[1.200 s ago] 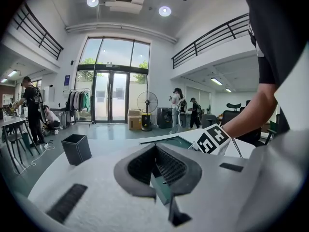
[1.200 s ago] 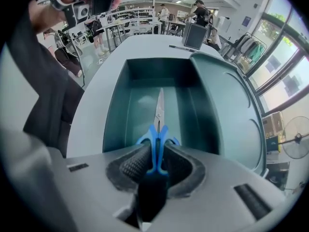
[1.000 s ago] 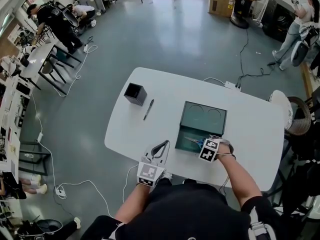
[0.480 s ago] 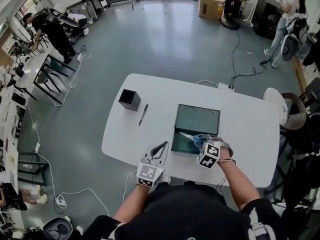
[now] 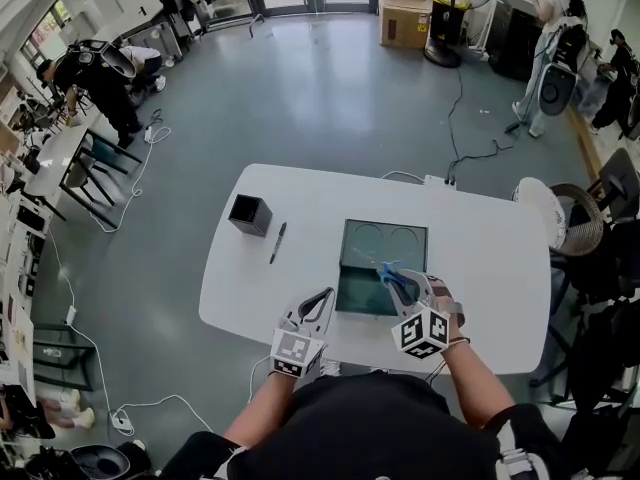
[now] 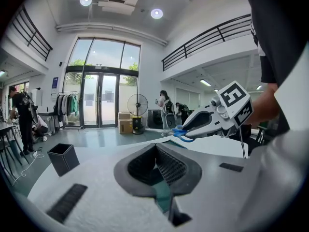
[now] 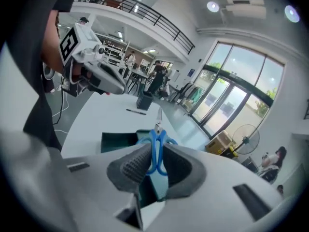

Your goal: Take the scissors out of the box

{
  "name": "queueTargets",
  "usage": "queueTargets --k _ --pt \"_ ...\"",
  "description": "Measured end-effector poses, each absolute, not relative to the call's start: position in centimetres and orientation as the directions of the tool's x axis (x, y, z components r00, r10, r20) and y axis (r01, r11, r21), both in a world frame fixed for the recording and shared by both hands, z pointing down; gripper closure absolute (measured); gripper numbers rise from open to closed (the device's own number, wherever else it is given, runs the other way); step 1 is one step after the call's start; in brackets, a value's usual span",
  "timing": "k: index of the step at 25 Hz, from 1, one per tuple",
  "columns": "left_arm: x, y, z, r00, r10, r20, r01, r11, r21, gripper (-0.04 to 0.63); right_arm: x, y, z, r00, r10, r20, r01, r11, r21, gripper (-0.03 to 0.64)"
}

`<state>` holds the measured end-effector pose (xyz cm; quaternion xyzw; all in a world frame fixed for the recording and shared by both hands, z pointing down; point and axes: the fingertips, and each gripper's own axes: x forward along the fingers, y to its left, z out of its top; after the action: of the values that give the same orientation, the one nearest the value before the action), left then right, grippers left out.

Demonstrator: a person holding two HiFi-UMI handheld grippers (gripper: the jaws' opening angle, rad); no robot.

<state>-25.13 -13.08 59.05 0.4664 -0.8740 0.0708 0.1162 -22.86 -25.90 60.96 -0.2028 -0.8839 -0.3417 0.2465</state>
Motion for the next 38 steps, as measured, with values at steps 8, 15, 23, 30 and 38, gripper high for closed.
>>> queueTargets --k 8,15,23,30,38 --pt "-25.0 -13.7 58.5 -0.513 -0.822 0.249 -0.850 0.526 -0.014 0.583 -22.8 -26.6 53.5 -0.942 0.166 0.293 0.293 0.832 0.472 0.532" --pt "-25.4 -14.9 57.0 -0.503 -0.839 0.209 -0.859 0.511 -0.018 0.583 -22.5 -27.3 50.0 -0.986 0.128 0.104 0.152 0.948 0.281 0.532" --pt "-26.6 -14.5 53.8 -0.539 -0.832 0.132 -0.841 0.541 -0.019 0.583 -21.1 -28.7 47.7 -0.998 0.057 0.009 0.057 0.986 0.160 0.532" --pt "-26.5 -14.6 53.6 -0.531 -0.838 0.130 -0.846 0.532 -0.024 0.583 -20.6 -29.6 47.5 -0.999 0.028 -0.015 0.026 0.991 0.133 0.534" --pt "-25.9 -14.8 53.6 -0.523 -0.843 0.128 -0.851 0.524 -0.024 0.583 -19.8 -29.7 47.6 -1.000 0.014 -0.009 0.012 0.987 0.160 0.532"
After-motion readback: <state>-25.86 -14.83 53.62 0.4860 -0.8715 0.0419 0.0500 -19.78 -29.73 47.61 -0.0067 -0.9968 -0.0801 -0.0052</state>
